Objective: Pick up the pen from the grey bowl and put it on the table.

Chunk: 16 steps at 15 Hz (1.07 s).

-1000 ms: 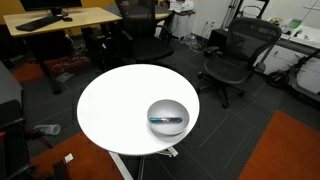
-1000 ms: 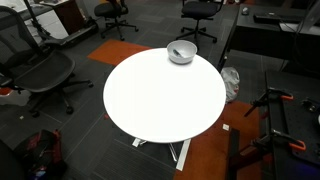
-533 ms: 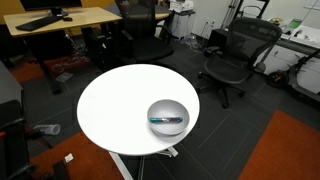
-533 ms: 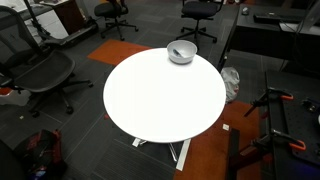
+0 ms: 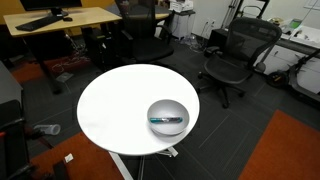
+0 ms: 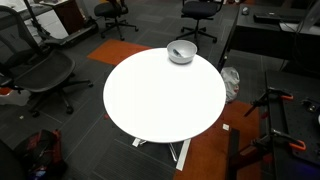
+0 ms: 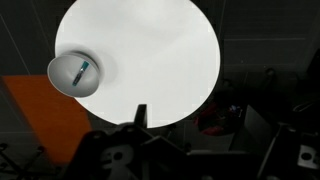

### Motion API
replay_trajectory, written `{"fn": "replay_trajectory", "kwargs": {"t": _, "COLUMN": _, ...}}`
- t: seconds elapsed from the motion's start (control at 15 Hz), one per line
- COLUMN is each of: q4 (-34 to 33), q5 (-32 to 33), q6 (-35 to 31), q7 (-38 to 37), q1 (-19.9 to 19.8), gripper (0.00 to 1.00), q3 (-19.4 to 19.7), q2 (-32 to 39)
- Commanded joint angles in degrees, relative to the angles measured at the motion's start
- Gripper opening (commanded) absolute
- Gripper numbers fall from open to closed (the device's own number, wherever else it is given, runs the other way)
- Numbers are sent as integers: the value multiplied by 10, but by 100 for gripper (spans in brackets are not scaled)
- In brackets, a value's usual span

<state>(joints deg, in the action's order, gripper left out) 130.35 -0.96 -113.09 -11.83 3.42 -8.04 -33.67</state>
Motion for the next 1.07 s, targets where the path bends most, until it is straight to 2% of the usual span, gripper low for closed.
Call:
{"fn": "replay_trajectory", "kwargs": {"t": 0.0, "q4": -12, "q5": -1, "q6": -38, "q7": -31, "q1": -29, "gripper": 100, "q3": 17, "q2": 17}}
{"fn": "replay_trajectory", "kwargs": {"t": 0.4, "q4": -14, "q5": 2, "q6": -123, "q7": -85, "q1": -79, "gripper": 100, "q3": 40, "q2": 62}}
{"fn": "replay_trajectory", "kwargs": {"t": 1.0, "q4": -28, "q5": 8, "q6": -243, "q7": -166, "q1": -137, "gripper": 100, "q3": 72, "q2": 173}}
